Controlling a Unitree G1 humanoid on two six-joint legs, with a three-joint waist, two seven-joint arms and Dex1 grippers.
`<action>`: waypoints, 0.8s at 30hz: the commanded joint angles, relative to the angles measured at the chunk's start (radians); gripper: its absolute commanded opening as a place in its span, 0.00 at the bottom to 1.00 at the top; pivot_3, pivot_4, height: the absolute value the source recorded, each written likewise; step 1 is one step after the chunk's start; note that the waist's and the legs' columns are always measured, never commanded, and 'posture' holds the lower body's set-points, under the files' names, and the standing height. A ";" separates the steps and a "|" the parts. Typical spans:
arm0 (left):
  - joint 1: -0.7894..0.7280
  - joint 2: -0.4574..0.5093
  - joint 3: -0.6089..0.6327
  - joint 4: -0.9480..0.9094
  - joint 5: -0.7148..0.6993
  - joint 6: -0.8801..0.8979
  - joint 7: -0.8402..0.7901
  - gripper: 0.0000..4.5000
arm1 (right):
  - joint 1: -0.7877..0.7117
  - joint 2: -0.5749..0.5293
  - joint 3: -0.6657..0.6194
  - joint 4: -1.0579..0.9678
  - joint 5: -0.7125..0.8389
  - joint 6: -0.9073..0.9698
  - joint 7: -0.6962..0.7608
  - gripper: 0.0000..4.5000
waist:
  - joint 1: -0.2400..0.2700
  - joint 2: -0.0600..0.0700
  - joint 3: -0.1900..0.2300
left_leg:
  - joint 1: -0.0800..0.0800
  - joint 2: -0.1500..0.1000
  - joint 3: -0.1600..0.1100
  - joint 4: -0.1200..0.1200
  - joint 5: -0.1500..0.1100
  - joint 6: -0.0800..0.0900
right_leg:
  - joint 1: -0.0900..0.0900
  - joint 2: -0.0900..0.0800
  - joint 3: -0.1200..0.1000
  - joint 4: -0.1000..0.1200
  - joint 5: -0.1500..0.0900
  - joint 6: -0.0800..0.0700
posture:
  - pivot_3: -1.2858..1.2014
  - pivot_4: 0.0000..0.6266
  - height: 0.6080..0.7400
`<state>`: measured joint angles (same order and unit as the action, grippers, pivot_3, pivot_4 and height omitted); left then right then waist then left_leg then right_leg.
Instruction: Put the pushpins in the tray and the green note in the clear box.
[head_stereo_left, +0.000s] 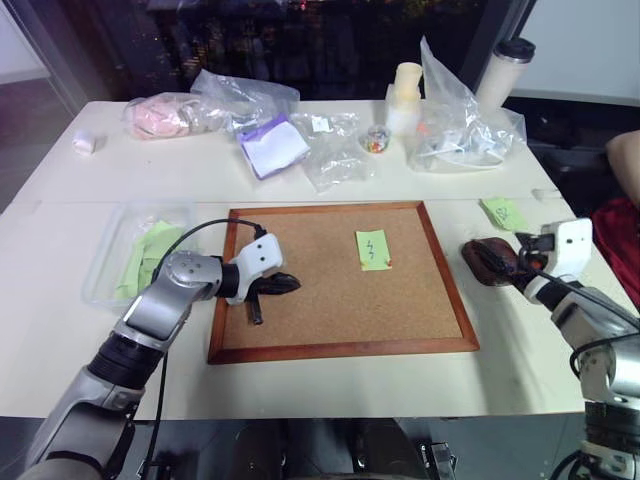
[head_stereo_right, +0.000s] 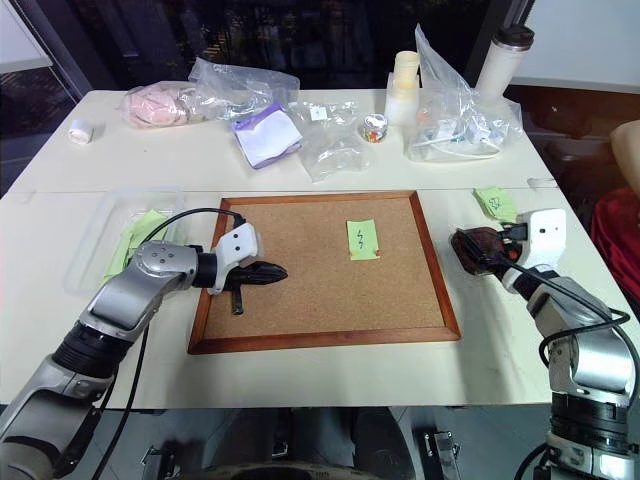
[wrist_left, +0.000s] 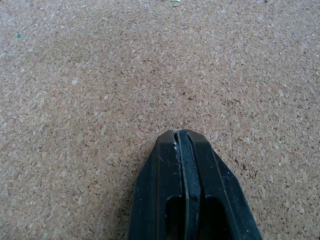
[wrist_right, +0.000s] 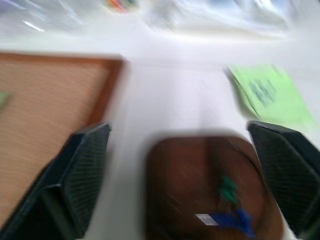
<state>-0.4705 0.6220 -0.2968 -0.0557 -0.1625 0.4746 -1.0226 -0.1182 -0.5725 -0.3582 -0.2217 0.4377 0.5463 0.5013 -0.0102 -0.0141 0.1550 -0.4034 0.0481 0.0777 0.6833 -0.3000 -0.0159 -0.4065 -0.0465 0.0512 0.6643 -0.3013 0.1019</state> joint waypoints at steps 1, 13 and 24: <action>0.016 0.003 -0.017 0.003 0.014 0.007 -0.008 0.00 | 0.025 0.024 0.111 -0.095 0.000 0.017 0.022 0.99 | 0.000 0.000 0.000 | 0.000 0.000 0.000 0.000 0.000 0.000 | 0.000 0.000 0.000 0.000 0.000 0.000 | 0.52 0.24 0.95; 0.021 0.004 -0.026 -0.013 0.018 0.010 -0.012 0.00 | -0.020 0.144 0.300 0.022 -0.113 -0.103 0.008 0.99 | 0.000 0.000 0.000 | 0.000 0.000 0.000 0.000 0.000 0.000 | 0.000 0.000 0.000 0.000 0.000 0.000 | 0.52 0.24 0.95; 0.035 0.002 -0.026 -0.034 0.018 0.023 -0.009 0.00 | -0.047 0.157 0.358 0.078 -0.175 -0.175 0.023 0.72 | -0.001 0.000 0.000 | 0.000 0.000 0.000 0.000 0.000 0.000 | 0.000 0.000 0.000 0.000 0.000 0.000 | 0.52 0.24 0.95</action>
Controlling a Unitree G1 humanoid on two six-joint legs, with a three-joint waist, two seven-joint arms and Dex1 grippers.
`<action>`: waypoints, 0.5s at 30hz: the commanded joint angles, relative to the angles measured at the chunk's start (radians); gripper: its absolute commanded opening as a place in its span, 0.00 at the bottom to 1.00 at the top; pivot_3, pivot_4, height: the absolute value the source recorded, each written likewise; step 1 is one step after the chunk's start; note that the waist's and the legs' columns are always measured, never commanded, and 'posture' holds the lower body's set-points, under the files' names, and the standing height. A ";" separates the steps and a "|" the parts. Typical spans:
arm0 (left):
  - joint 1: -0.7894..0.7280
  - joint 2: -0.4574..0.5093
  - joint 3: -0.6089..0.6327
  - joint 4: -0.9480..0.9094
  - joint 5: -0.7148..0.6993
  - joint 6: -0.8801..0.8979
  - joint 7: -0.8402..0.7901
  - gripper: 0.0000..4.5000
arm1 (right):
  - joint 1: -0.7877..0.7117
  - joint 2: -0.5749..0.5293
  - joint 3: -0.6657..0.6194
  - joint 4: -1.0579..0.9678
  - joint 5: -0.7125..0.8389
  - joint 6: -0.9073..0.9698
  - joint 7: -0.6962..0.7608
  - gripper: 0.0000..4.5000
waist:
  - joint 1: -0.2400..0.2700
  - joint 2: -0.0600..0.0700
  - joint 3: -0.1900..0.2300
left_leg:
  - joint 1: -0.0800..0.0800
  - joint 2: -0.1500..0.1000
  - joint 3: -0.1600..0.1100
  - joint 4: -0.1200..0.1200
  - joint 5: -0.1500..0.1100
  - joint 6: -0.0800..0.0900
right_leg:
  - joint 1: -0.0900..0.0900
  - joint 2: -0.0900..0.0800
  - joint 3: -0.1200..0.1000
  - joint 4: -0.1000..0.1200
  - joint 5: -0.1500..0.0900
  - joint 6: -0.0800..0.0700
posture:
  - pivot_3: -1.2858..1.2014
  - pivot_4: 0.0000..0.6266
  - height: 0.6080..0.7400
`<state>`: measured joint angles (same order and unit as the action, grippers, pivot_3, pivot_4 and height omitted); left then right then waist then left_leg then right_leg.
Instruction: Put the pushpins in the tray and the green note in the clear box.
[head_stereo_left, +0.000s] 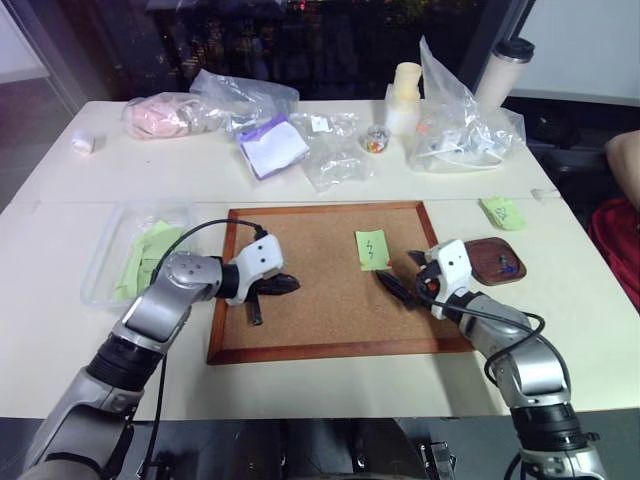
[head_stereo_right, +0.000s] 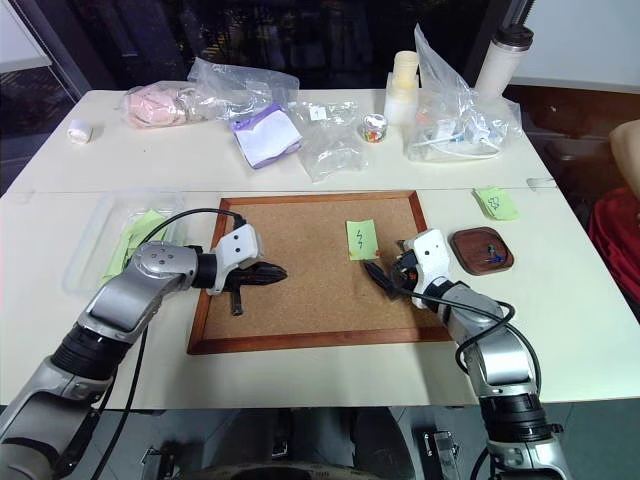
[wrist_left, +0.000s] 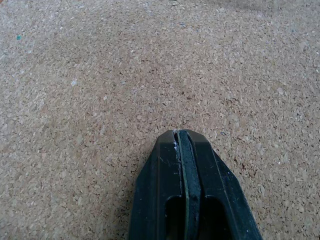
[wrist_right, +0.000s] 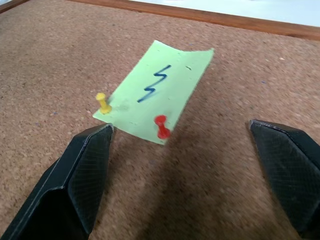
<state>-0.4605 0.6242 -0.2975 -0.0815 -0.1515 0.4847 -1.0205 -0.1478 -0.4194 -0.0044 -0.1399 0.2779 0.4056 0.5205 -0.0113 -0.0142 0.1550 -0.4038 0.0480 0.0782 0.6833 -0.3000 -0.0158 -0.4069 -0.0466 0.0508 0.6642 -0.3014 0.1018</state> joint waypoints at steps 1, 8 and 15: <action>0.026 0.000 -0.025 -0.008 0.008 0.013 -0.011 0.00 | -0.019 0.005 0.007 -0.002 -0.020 -0.040 0.004 0.61 | 0.000 0.000 0.000 | 0.000 0.000 0.000 0.000 0.000 0.000 | 0.000 0.000 0.000 0.000 0.000 0.000 | 0.52 0.24 0.95; 0.033 0.001 -0.024 -0.014 0.010 0.015 -0.009 0.00 | -0.009 0.008 0.017 -0.003 -0.036 -0.067 0.008 0.02 | -0.001 0.000 0.000 | 0.000 0.000 0.000 0.000 0.000 0.000 | 0.000 0.000 0.000 0.000 0.000 0.000 | 0.52 0.24 0.95; 0.036 0.004 -0.023 -0.013 0.016 0.013 -0.014 0.00 | 0.005 0.005 0.001 -0.022 -0.036 -0.078 0.004 0.02 | -0.001 0.000 0.000 | 0.000 0.000 0.000 0.000 0.000 0.000 | 0.000 0.000 0.000 0.000 0.000 0.000 | 0.52 0.24 0.95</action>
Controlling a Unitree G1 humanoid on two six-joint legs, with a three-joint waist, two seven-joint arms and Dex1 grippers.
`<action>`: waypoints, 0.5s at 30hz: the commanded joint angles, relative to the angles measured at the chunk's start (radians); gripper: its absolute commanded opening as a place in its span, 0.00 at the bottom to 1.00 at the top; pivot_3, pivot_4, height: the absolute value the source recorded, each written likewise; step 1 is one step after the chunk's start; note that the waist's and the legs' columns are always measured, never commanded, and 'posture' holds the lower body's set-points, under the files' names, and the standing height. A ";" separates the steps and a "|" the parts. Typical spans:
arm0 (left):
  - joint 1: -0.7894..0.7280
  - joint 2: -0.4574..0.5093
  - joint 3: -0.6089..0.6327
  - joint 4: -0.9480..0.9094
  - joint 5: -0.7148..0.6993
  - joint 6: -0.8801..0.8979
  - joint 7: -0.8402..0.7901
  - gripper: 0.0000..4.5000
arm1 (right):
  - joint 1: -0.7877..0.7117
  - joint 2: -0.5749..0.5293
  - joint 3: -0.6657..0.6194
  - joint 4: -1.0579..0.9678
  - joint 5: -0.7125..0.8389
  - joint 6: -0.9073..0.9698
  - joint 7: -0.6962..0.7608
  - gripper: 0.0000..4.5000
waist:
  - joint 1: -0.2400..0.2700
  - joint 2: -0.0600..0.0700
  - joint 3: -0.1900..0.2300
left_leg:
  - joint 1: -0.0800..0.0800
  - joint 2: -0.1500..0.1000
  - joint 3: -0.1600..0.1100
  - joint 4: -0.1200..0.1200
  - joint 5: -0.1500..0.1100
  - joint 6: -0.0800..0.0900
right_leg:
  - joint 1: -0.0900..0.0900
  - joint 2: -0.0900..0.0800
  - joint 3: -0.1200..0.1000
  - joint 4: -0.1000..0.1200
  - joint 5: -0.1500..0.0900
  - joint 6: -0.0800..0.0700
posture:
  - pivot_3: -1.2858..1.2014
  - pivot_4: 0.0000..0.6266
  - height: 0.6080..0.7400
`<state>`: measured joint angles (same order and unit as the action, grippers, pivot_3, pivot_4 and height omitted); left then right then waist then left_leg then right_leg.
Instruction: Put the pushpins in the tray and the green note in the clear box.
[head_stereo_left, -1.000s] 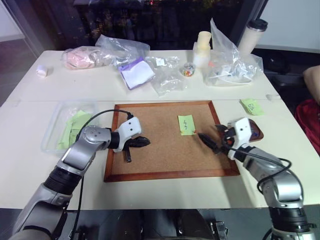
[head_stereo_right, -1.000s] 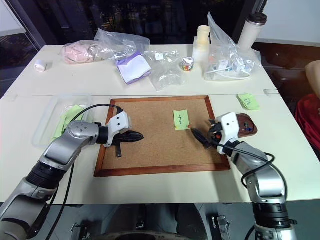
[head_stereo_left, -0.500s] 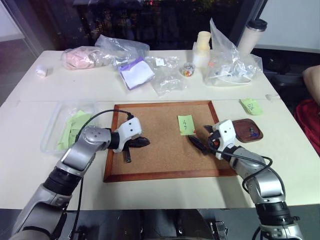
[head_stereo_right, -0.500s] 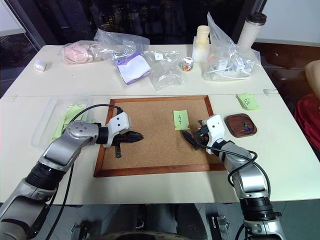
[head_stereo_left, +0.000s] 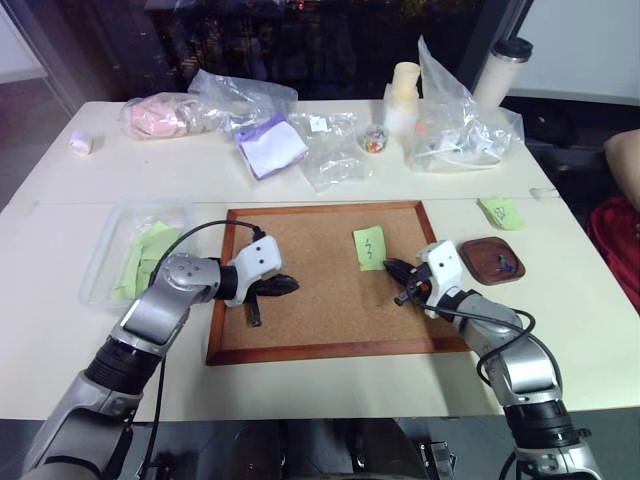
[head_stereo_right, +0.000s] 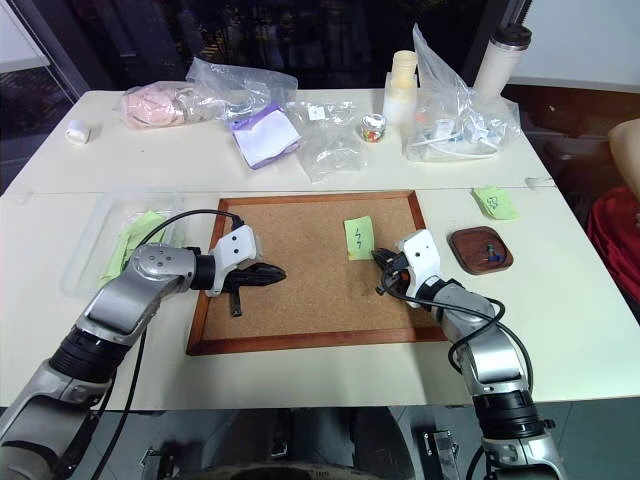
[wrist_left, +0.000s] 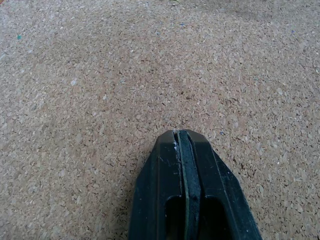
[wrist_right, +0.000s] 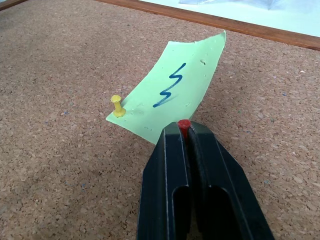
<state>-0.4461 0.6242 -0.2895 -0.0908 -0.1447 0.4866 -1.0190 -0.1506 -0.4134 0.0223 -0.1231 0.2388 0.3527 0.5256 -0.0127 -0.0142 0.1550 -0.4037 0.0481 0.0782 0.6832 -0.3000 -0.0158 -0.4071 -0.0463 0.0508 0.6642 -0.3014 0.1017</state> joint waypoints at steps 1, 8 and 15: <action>0.022 0.004 -0.031 -0.004 0.010 0.011 -0.015 0.00 | 0.013 -0.003 -0.027 -0.042 0.006 -0.022 0.001 0.02 | 0.000 0.000 0.000 | 0.000 0.000 0.000 0.000 0.000 0.000 | 0.000 0.000 0.000 0.000 0.000 0.000 | 0.52 0.24 0.95; 0.025 -0.005 -0.035 -0.003 0.012 0.010 -0.012 0.00 | 0.019 -0.004 -0.030 -0.037 0.003 -0.017 -0.009 0.02 | 0.001 0.000 0.000 | 0.000 0.000 0.000 0.000 0.000 0.000 | 0.000 0.000 0.000 0.000 0.000 0.000 | 0.52 0.24 0.95; 0.022 -0.006 -0.037 0.003 0.015 0.005 -0.019 0.00 | 0.029 -0.009 -0.055 -0.048 -0.022 -0.047 -0.048 0.38 | 0.001 0.000 0.000 | 0.000 0.000 0.000 0.000 0.000 0.000 | 0.000 0.000 0.000 0.000 0.000 0.000 | 0.52 0.24 0.95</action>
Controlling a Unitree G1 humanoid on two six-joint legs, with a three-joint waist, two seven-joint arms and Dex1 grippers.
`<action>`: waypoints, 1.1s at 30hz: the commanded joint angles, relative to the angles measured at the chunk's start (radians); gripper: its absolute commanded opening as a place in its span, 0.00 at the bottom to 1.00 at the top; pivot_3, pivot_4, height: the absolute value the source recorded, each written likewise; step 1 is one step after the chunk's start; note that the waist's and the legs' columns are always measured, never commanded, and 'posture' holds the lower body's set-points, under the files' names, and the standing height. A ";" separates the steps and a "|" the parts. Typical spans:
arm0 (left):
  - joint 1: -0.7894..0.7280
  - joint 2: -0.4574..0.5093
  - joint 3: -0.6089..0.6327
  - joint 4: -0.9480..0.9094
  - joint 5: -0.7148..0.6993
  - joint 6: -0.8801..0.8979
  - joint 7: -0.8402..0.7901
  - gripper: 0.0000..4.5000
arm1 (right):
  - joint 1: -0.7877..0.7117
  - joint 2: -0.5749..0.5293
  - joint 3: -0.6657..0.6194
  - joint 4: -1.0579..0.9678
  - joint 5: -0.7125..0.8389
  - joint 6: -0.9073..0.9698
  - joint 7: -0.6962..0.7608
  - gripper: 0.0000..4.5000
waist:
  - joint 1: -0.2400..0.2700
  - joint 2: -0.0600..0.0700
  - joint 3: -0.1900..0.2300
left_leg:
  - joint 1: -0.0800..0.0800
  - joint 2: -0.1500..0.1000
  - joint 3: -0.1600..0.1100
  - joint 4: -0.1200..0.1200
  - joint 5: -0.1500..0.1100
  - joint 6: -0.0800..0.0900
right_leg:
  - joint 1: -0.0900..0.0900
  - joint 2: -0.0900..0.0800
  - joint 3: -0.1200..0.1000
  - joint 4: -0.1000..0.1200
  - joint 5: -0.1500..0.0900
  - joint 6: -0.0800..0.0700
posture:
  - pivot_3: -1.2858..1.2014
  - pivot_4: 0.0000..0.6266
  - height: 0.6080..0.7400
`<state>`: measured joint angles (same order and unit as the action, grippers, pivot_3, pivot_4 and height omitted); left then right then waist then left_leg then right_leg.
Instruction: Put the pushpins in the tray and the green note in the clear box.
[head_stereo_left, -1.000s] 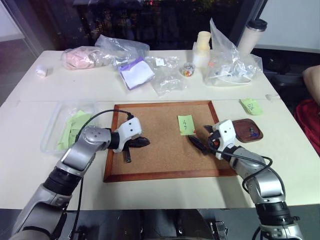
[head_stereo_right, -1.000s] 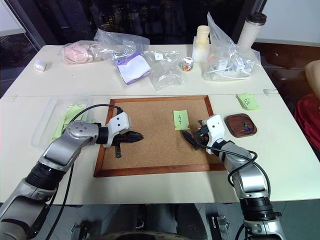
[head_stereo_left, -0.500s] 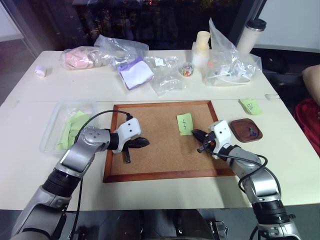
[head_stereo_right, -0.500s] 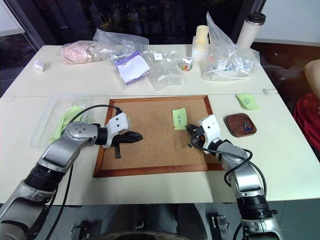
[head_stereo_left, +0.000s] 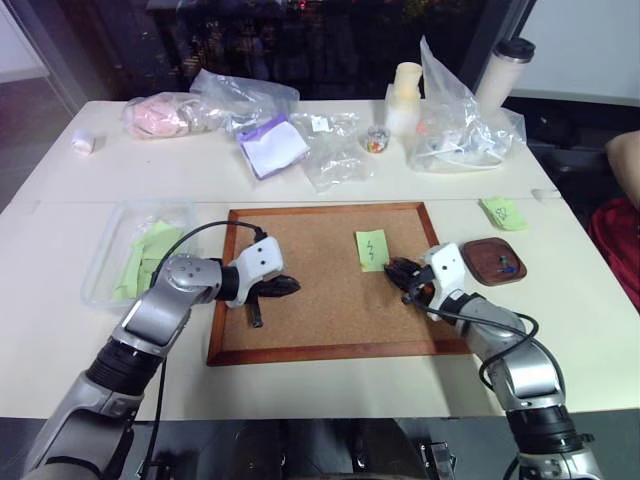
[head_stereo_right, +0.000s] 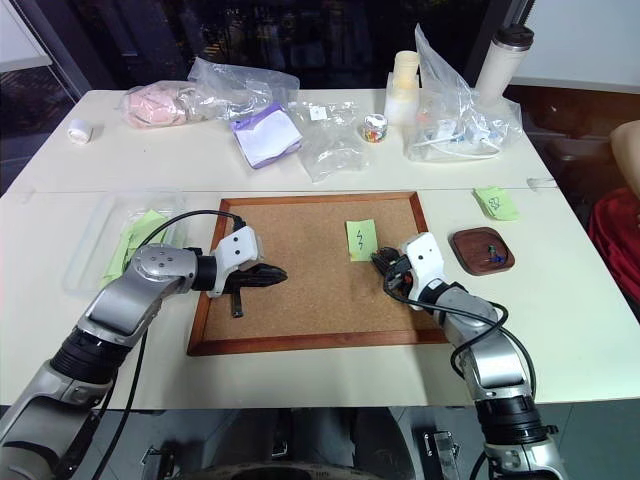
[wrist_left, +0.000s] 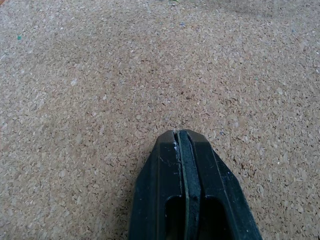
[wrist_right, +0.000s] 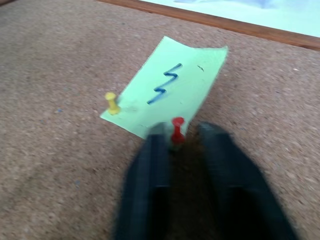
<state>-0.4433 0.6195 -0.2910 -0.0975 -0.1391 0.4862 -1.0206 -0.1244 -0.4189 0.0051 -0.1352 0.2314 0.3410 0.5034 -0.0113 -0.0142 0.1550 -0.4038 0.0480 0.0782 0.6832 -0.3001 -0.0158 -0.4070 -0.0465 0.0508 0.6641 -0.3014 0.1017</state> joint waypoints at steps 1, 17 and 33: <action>0.019 -0.002 -0.036 0.009 0.010 0.006 -0.017 0.00 | 0.004 -0.004 -0.044 -0.036 -0.016 -0.043 -0.030 0.38 | 0.000 0.000 0.000 | 0.000 0.000 0.000 0.000 0.000 0.000 | 0.000 0.000 0.000 0.000 0.000 0.000 | 0.52 0.24 0.95; 0.022 -0.002 -0.038 0.006 0.010 0.010 -0.015 0.00 | 0.006 0.012 -0.023 -0.083 0.002 -0.037 0.006 0.38 | 0.000 0.000 0.000 | 0.000 0.000 0.000 0.000 0.000 0.000 | 0.000 0.000 0.000 0.000 0.000 0.000 | 0.52 0.24 0.95; 0.022 -0.003 -0.034 0.008 0.010 0.016 -0.008 0.00 | -0.008 0.008 -0.013 -0.027 -0.009 -0.042 0.032 0.02 | 0.000 0.000 0.000 | 0.000 0.000 0.000 0.000 0.000 0.000 | 0.000 0.000 0.000 0.000 0.000 0.000 | 0.52 0.24 0.95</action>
<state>-0.4432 0.6180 -0.2952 -0.0975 -0.1392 0.4879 -1.0205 -0.1227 -0.4110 0.0057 -0.1524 0.2181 0.3161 0.5349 -0.0115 -0.0142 0.1549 -0.4038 0.0479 0.0782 0.6833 -0.3001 -0.0158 -0.4070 -0.0466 0.0507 0.6641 -0.3014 0.1017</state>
